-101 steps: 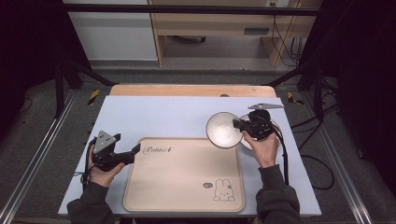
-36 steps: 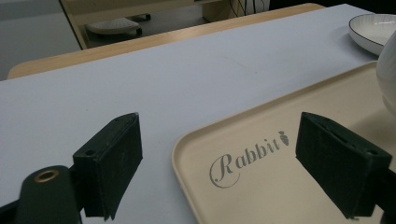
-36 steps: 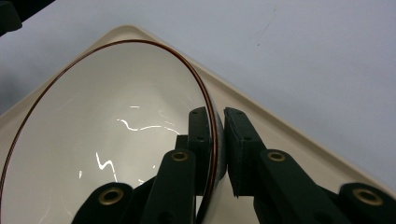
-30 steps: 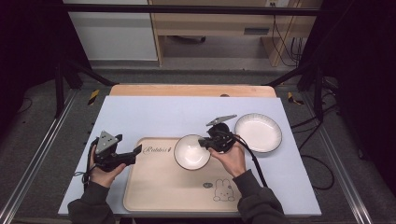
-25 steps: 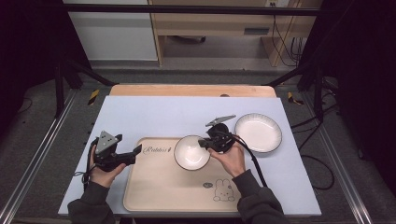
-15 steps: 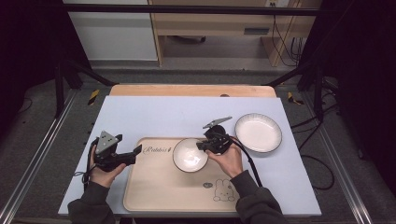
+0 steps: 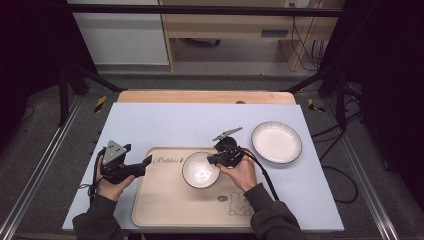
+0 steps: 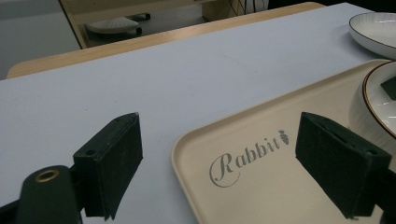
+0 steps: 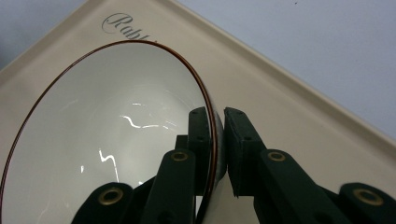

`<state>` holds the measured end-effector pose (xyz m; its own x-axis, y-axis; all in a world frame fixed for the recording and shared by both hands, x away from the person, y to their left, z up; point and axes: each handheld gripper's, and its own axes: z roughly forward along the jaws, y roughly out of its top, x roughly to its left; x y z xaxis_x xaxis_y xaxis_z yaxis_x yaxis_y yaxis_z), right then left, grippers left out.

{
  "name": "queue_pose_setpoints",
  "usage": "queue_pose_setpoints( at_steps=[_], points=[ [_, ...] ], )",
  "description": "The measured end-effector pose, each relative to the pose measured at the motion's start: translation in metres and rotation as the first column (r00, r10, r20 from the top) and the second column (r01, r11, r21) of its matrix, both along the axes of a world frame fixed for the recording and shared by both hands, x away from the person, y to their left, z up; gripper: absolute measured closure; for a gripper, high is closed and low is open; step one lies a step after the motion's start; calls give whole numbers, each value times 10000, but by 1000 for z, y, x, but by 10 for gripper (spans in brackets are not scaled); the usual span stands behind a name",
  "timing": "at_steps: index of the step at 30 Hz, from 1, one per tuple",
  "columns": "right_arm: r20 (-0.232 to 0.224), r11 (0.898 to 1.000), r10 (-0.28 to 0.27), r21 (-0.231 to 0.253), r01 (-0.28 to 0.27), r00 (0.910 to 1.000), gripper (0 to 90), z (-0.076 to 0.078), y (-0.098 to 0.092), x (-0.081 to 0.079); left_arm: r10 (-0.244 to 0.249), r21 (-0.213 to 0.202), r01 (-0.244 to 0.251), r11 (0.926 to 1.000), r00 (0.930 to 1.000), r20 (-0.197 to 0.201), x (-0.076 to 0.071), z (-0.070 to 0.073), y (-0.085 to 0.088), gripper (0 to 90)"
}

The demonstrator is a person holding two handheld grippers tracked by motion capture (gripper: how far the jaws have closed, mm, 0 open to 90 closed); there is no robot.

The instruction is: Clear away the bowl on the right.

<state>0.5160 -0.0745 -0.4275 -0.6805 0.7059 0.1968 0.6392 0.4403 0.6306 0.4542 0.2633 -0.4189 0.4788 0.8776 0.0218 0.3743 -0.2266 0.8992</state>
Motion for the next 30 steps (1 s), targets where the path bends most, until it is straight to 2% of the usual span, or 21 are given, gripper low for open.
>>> queue_pose_setpoints(
  at_steps=[9, 12, 16, 30],
  points=[
    [-147, 9999, -116, -92, 115, 9998, 813, -3, 1, 2, -5, 2, 5, 10000, 10000, -1, 0, 0, 0, 145],
    [-84, 10000, 7, -74, -7, 10000, 814, -5, -1, 3, 0, 5, 0, 10000, 10000, -7, 0, 0, 0, 145],
    [-334, 9998, -179, 36, 180, 9993, 818, -8, -2, 4, -27, 61, 27, 10000, 10000, -23, 0, 0, -1, 145],
    [-204, 9997, -124, -231, 120, 9997, 809, -13, -3, 7, -19, 23, 19, 10000, 10000, -27, 0, -1, -1, 146]
  ],
)
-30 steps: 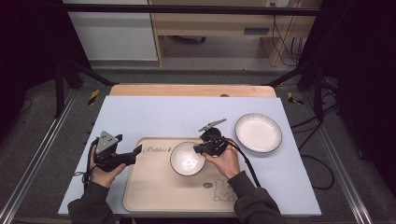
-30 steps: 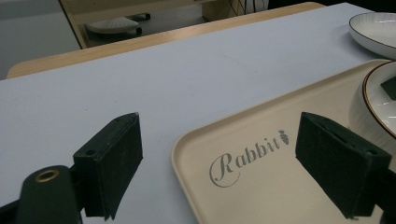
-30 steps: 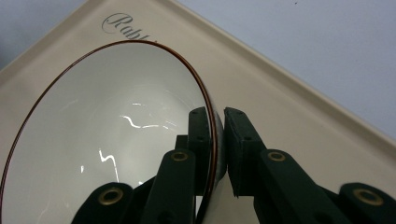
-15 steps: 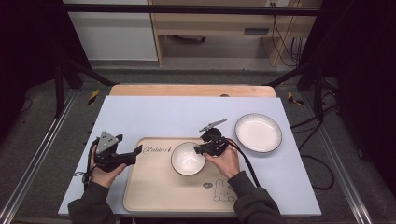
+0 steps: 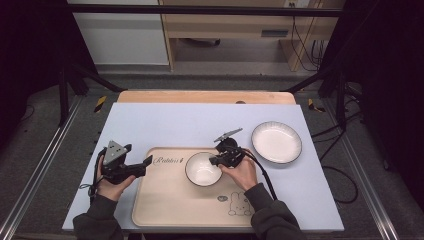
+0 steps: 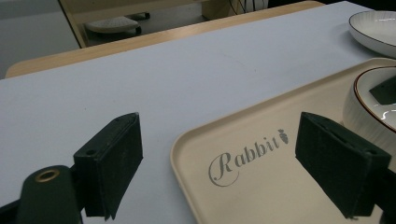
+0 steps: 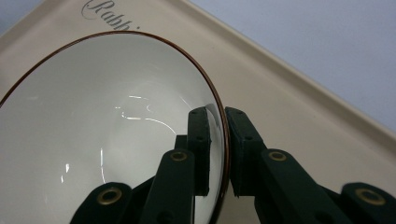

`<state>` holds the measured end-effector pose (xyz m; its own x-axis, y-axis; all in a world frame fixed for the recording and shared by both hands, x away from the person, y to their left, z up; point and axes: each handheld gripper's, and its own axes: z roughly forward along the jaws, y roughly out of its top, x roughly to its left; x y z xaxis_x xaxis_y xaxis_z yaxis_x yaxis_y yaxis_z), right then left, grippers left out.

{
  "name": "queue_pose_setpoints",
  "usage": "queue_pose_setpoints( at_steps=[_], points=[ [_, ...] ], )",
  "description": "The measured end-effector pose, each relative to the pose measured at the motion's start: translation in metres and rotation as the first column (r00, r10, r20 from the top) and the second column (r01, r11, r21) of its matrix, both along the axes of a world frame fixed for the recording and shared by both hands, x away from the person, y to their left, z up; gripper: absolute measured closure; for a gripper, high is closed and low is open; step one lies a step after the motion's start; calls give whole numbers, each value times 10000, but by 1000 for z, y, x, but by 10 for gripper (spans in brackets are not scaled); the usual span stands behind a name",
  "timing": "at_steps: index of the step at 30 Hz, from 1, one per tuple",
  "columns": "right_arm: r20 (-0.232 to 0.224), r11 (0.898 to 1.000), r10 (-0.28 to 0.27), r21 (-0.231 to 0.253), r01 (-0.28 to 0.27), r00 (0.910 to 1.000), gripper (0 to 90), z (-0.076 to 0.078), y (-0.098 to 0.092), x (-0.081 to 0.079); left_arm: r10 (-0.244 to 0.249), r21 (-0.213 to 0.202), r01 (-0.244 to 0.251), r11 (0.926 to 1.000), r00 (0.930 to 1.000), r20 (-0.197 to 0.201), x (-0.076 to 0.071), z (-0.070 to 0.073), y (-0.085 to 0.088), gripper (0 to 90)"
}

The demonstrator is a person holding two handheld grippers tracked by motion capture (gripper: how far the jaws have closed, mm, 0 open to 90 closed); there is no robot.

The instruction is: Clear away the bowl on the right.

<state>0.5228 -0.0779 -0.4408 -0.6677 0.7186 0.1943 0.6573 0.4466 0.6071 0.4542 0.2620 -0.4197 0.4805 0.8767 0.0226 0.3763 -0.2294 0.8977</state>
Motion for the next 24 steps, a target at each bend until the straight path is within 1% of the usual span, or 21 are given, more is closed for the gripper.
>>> queue_pose_setpoints(
  at_steps=[1, 3, 4, 5, 9, 10, 11, 13, 15, 17, 19, 22, 24],
  points=[
    [-26, 10000, -36, 42, 36, 10000, 802, 0, 0, 0, -9, 13, 9, 10000, 10000, 4, 0, 0, 0, 146],
    [154, 10000, 31, -24, -30, 9999, 758, 1, -1, 0, -20, 39, 20, 10000, 10000, 20, 0, 0, -1, 146],
    [324, 10000, 76, -64, -74, 9994, 726, 1, -2, 0, -17, 24, 17, 10000, 10000, 11, 0, 0, -1, 145],
    [387, 9999, -42, -94, 46, 9992, 690, 3, -2, -1, -15, 11, 15, 10000, 10000, 9, 0, 0, 0, 146],
    [941, 10000, 25, -57, -20, 9956, 590, 6, -7, -2, -20, 24, 20, 10000, 10000, 3, 0, 1, 1, 146],
    [1011, 10000, -16, -69, 23, 9949, 570, 7, -7, -2, -2, -16, 2, 10000, 10000, 24, 0, 1, 1, 146],
    [1220, 10000, 28, 10, -29, 9925, 542, 8, -8, -3, -1, -21, 1, 10000, 10000, 33, 0, 1, 1, 146],
    [1466, 10000, 28, 50, -35, 9892, 490, 11, -9, -5, -1, -31, 1, 10000, 10000, 30, 0, 1, 1, 145],
    [1790, 9999, -19, 143, -7, 9839, 435, 14, -9, -7, 0, -28, 0, 10000, 10000, 29, 0, 1, 1, 146],
    [2017, 9997, -92, 245, 43, 9794, 393, 18, -11, -10, 1, -33, -1, 10000, 10000, 30, -1, 1, 1, 146],
    [2257, 9994, -113, 331, 40, 9741, 321, 22, -14, -11, -1, -34, 1, 10000, 10000, 31, -1, 1, 1, 146],
    [2557, 9980, -329, 602, 181, 9662, 259, 28, -18, -15, -10, -17, 10, 10000, 10000, 5, 0, 1, 1, 145],
    [2817, 9957, -546, 877, 310, 9579, 233, 31, -23, -18, -39, 24, 39, 10000, 10000, -12, -1, 1, 1, 144]
  ],
)
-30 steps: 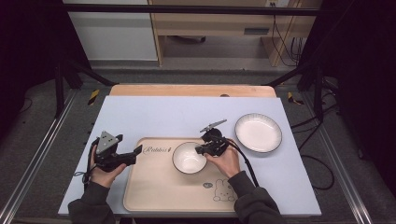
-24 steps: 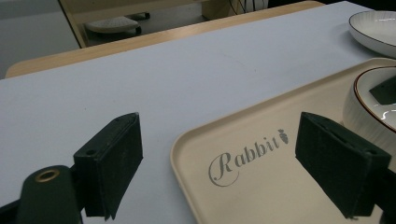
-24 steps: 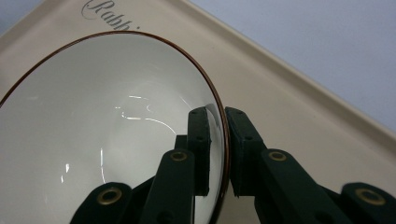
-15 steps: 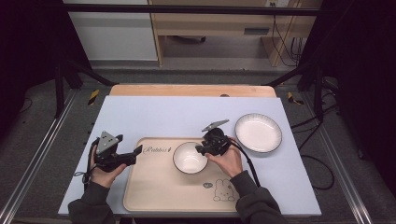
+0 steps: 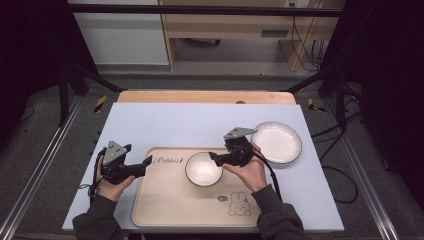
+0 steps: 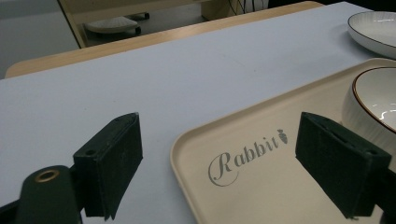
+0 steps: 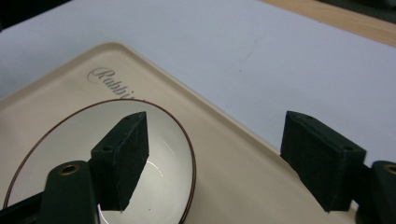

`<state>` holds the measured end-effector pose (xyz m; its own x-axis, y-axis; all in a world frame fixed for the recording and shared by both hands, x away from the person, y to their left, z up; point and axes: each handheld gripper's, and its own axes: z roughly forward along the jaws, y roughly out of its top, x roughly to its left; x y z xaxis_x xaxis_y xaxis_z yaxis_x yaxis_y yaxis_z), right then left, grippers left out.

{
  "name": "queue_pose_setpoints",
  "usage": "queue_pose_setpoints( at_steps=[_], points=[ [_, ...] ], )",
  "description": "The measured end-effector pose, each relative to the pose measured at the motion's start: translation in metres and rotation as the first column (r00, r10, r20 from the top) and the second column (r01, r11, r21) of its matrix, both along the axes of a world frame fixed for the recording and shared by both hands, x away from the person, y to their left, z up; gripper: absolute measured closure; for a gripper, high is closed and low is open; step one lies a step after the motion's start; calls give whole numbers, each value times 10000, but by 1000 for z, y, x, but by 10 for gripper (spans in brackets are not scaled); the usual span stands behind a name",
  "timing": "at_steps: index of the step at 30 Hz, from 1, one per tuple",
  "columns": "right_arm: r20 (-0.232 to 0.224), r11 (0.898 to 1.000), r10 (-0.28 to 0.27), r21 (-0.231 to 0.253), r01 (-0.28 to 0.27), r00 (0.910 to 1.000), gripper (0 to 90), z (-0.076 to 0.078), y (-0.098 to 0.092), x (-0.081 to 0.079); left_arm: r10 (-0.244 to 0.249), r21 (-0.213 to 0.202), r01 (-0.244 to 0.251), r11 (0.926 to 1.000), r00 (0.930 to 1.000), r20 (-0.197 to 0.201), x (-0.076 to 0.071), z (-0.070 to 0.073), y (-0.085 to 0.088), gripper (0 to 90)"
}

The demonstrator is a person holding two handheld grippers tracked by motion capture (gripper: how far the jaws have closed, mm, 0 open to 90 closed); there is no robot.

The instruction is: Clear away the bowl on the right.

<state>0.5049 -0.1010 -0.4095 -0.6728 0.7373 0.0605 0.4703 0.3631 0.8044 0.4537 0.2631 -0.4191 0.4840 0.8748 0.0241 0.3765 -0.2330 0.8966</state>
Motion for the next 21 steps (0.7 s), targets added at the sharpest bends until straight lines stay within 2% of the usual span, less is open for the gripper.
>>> queue_pose_setpoints(
  at_steps=[7, 11, 15, 21],
  points=[
    [710, 9970, -589, 552, 550, 9957, 184, 7, -21, -11, -31, 10, 31, 10000, 10000, -31, 0, 0, 0, 143],
    [943, 9930, -864, 888, 781, 9918, 175, 6, -35, -19, -45, 8, 45, 10000, 10000, -38, 0, 0, 0, 142],
    [1264, 9878, -1232, 1112, 1094, 9843, 159, 7, -48, -24, -65, 5, 65, 10000, 10000, -43, 0, 0, 1, 141],
    [1713, 9829, -1464, 1366, 1237, 9743, 140, 7, -61, -28, -34, -19, 34, 10000, 9999, -97, 0, -1, 2, 140]
  ],
)
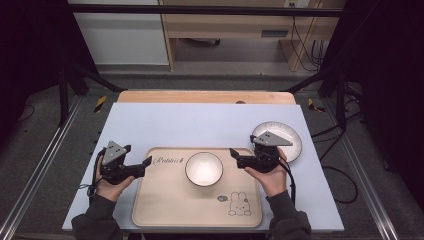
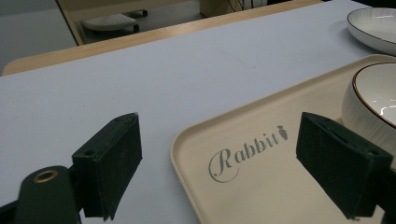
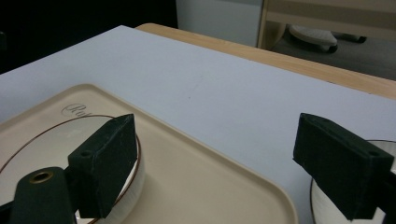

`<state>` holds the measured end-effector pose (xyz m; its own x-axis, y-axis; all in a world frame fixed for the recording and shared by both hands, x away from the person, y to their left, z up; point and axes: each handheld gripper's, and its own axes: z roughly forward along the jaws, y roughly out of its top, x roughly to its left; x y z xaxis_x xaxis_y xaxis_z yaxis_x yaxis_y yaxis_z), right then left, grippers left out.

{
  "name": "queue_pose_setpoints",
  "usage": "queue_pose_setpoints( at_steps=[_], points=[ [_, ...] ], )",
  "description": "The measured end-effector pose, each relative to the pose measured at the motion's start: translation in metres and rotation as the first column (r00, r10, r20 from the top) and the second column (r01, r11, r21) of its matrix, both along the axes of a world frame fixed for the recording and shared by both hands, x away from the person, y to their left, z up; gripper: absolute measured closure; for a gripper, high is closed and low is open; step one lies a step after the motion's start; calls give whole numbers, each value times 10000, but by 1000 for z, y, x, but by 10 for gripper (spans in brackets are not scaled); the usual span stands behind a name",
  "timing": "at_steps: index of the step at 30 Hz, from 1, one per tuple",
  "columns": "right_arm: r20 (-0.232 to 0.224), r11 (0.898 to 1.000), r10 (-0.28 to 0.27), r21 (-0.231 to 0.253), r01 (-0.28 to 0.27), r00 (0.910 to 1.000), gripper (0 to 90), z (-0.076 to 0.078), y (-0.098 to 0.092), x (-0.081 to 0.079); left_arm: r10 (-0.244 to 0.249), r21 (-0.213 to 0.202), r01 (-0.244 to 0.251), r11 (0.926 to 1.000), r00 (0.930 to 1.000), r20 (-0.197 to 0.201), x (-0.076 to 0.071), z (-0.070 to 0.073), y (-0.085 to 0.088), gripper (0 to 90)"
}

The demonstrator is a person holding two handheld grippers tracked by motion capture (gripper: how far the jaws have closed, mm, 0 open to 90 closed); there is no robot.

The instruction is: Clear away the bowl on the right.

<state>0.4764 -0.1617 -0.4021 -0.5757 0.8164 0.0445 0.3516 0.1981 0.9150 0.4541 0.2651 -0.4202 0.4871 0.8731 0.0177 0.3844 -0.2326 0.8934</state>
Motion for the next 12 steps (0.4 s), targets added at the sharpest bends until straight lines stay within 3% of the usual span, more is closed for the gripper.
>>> queue_pose_setpoints(
  at_steps=[5, 12],
  points=[
    [81, 9991, -416, 46, 416, 9991, 131, -5, -11, -4, 41, -9, -41, 10000, 10000, -30, 1, -1, 1, 138],
    [-72, 9982, -559, -232, 557, 9984, 131, -12, -19, -9, 129, 34, -128, 9999, 9999, -86, 1, -3, 4, 140]
  ],
)
